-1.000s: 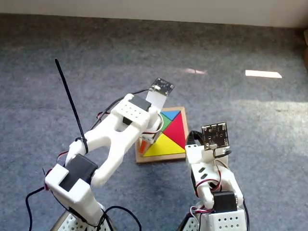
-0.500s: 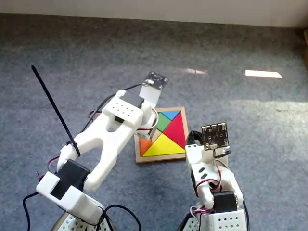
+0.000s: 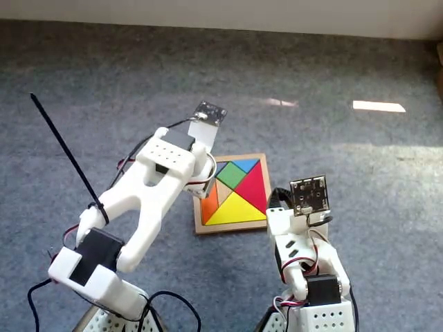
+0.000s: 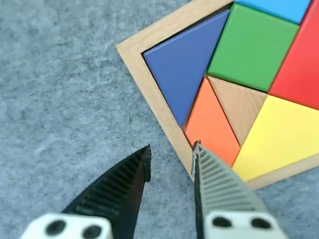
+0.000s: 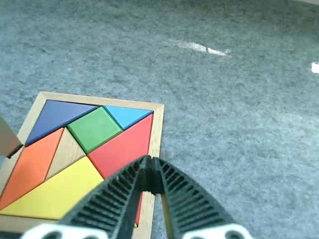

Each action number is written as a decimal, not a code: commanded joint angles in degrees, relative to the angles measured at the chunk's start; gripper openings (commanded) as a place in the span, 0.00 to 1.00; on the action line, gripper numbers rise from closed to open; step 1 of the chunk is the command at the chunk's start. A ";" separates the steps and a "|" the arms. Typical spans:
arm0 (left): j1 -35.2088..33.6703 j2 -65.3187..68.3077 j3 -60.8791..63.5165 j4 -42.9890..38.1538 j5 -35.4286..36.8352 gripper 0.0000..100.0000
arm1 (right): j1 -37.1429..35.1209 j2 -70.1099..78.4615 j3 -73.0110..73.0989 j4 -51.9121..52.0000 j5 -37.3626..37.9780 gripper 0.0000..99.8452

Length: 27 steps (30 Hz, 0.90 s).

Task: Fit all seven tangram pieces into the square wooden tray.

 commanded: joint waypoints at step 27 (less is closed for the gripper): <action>-4.26 -49.45 35.47 -19.87 -3.69 0.01 | 0.57 -0.48 5.85 -1.54 -0.09 0.02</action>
